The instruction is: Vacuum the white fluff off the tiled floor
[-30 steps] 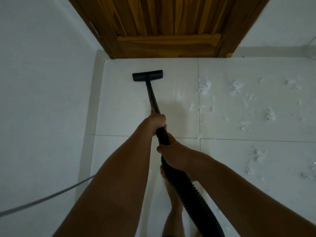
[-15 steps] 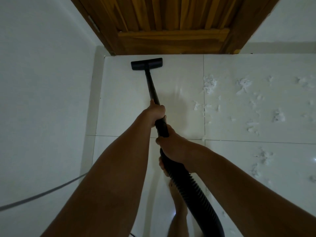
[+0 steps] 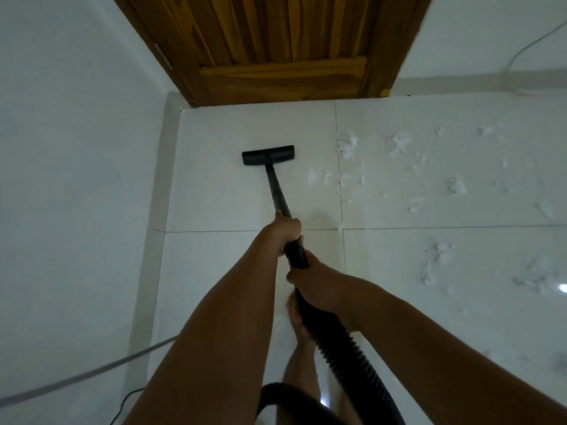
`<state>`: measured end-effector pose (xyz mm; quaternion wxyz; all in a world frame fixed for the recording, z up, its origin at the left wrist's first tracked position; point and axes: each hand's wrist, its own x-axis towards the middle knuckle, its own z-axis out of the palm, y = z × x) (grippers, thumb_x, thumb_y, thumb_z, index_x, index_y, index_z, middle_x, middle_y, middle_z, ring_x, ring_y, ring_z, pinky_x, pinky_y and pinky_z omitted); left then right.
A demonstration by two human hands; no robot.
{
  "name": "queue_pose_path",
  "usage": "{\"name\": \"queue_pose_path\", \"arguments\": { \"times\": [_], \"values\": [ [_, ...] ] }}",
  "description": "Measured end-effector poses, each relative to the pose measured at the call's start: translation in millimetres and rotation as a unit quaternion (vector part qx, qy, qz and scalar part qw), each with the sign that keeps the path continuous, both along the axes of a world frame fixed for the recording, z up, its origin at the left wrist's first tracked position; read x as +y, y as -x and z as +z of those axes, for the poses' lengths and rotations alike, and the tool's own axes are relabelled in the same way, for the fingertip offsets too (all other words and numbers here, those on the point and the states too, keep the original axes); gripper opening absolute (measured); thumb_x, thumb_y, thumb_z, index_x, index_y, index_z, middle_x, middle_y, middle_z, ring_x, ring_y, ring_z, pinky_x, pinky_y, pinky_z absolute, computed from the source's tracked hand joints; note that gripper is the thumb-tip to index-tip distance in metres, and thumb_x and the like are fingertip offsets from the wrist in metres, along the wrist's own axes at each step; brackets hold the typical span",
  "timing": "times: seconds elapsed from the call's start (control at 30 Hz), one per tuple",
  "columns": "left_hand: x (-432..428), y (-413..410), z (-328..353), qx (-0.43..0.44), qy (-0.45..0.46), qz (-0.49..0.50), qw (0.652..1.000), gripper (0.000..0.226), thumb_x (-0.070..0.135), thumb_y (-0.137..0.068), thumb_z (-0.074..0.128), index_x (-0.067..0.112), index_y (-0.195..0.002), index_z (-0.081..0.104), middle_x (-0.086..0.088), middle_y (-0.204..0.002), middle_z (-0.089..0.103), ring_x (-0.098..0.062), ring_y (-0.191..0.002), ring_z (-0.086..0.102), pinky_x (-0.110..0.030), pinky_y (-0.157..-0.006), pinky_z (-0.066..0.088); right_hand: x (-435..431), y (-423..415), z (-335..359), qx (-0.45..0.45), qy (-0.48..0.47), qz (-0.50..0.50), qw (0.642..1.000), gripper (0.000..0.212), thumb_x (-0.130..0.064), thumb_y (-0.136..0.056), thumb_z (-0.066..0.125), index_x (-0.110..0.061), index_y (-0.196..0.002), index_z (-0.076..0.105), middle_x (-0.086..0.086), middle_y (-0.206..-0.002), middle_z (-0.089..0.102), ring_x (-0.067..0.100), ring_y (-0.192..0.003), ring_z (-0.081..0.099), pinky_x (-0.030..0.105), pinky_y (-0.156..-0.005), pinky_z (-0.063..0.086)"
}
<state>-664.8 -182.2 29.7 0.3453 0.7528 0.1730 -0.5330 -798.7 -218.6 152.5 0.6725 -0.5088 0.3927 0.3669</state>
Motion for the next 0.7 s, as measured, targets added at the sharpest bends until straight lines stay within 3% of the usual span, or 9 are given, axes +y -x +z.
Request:
{"name": "queue_pose_path", "arguments": {
  "times": [0.13,0.3,0.43,0.6,0.7],
  "values": [
    [12.4,85.3,9.6,0.01,0.0,-0.012,1.0,0.073,0.015,-0.102,0.037,0.037,-0.159,-0.003,-0.013,-0.086,0.058,-0.016,-0.06,0.055,-0.029,-0.055,0.05,12.3,85.2,13.5,0.007,-0.009,-0.023,1.0,0.063,-0.011,-0.105,0.037,-0.045,-0.156,0.019,0.018,-0.077,0.056,0.02,-0.039,0.056,0.028,-0.04,0.05],
    [36.9,180.2,2.6,0.025,0.001,-0.014,1.0,0.077,0.015,-0.1,0.037,0.04,-0.158,-0.006,-0.014,-0.098,0.058,-0.017,-0.062,0.056,-0.033,-0.062,0.053,37.6,182.1,21.7,0.011,-0.004,-0.03,0.999,0.064,-0.012,-0.107,0.038,-0.045,-0.157,0.015,0.014,-0.073,0.052,0.02,-0.043,0.054,0.025,-0.038,0.048],
    [63.1,237.7,-0.8,0.027,0.002,-0.023,0.999,0.078,0.015,-0.099,0.037,0.041,-0.157,-0.009,-0.014,-0.092,0.06,-0.019,-0.063,0.057,-0.036,-0.071,0.056,66.8,236.9,10.5,0.005,0.02,0.002,1.0,0.069,-0.014,-0.106,0.04,-0.045,-0.159,0.008,0.016,-0.076,0.061,0.019,-0.04,0.058,0.03,-0.045,0.052],
    [98.0,292.9,1.3,0.021,-0.002,-0.042,0.999,0.077,0.016,-0.101,0.037,0.041,-0.157,-0.007,-0.015,-0.095,0.059,-0.019,-0.064,0.057,-0.035,-0.065,0.056,102.7,295.9,10.1,0.03,-0.007,-0.013,0.999,0.066,-0.019,-0.106,0.04,-0.046,-0.157,0.008,0.017,-0.073,0.058,0.024,-0.049,0.058,0.032,-0.047,0.053],
    [120.8,321.4,0.4,0.012,0.001,-0.053,0.999,0.075,0.016,-0.101,0.038,0.038,-0.158,-0.006,-0.014,-0.097,0.058,-0.017,-0.064,0.056,-0.034,-0.062,0.054,131.9,324.3,-3.2,0.009,0.037,0.014,0.999,0.072,-0.026,-0.099,0.045,-0.047,-0.156,0.007,0.017,-0.084,0.064,0.031,-0.068,0.065,0.044,-0.072,0.058]
  ]
}}
